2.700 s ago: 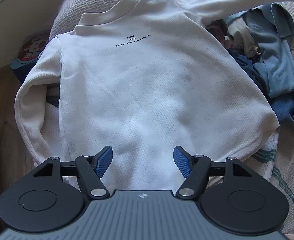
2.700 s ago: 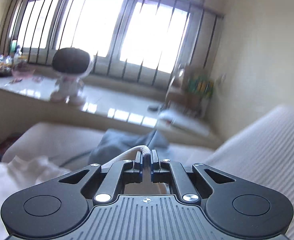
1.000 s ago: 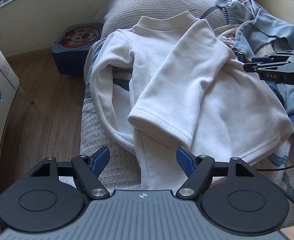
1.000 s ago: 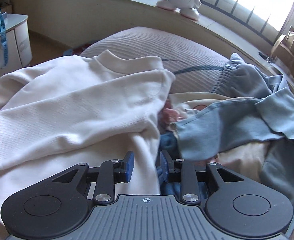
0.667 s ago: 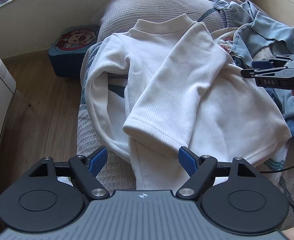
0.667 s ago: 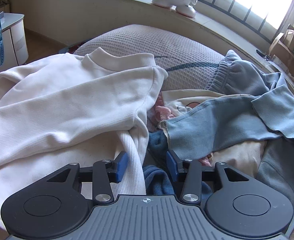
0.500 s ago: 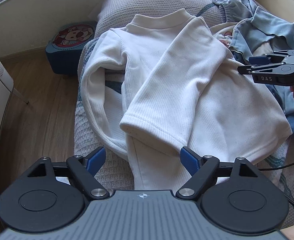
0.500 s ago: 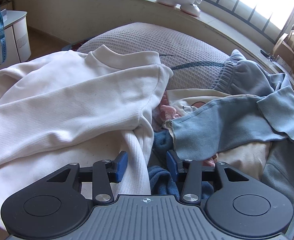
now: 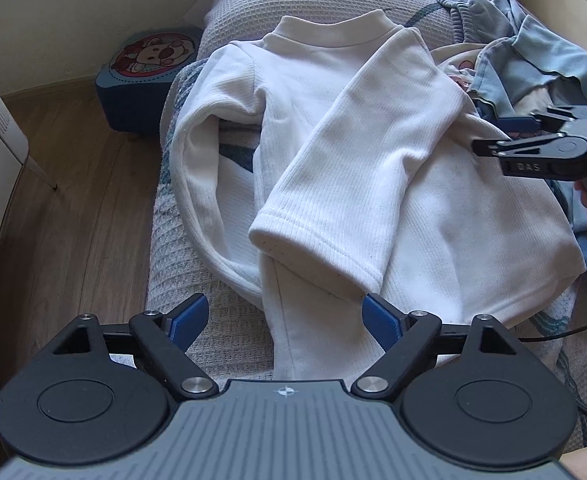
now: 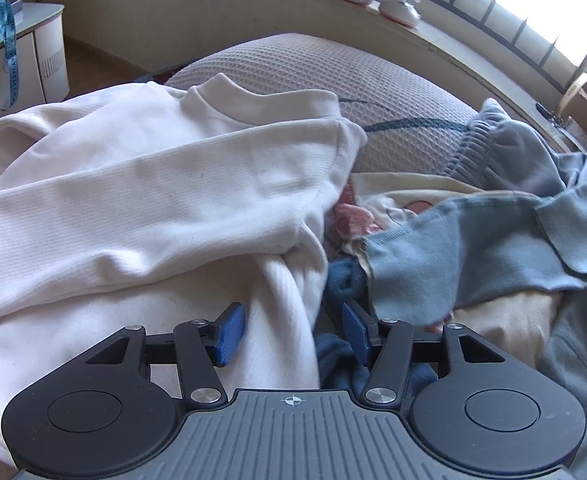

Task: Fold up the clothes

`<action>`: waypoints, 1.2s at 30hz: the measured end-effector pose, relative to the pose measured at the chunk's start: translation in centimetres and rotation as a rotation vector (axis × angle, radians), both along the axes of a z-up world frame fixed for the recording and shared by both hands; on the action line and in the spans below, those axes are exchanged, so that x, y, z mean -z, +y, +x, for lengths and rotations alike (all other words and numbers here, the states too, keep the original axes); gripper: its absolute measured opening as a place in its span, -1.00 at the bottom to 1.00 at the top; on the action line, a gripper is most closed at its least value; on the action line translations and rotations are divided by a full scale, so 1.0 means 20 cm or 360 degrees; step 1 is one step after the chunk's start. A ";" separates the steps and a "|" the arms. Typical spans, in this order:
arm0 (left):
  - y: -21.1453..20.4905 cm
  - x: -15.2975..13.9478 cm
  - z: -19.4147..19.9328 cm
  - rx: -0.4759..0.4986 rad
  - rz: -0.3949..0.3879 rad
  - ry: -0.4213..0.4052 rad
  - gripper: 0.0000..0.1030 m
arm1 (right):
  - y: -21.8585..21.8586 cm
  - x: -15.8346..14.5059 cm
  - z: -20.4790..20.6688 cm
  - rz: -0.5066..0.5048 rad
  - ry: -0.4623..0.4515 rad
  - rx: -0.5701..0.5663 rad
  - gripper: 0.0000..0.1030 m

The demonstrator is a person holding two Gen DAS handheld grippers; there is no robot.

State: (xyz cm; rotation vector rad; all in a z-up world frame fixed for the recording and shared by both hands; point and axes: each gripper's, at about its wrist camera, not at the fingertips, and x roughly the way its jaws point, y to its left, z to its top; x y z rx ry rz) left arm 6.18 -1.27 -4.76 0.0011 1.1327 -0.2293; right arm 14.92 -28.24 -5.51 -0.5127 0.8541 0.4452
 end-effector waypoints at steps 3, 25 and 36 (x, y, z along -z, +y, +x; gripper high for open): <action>-0.02 0.00 0.01 0.0014 -0.0014 -0.0002 0.61 | -0.07 -0.05 -0.01 0.0056 -0.0008 0.0030 0.06; -0.01 -0.02 -0.01 0.0009 0.0011 -0.0031 0.63 | -0.03 -0.03 0.23 0.0290 0.0030 0.0217 -0.70; -0.14 0.03 -0.01 0.0177 0.0010 -0.0001 0.63 | -0.32 -0.03 0.23 0.0270 0.0037 0.0554 -0.55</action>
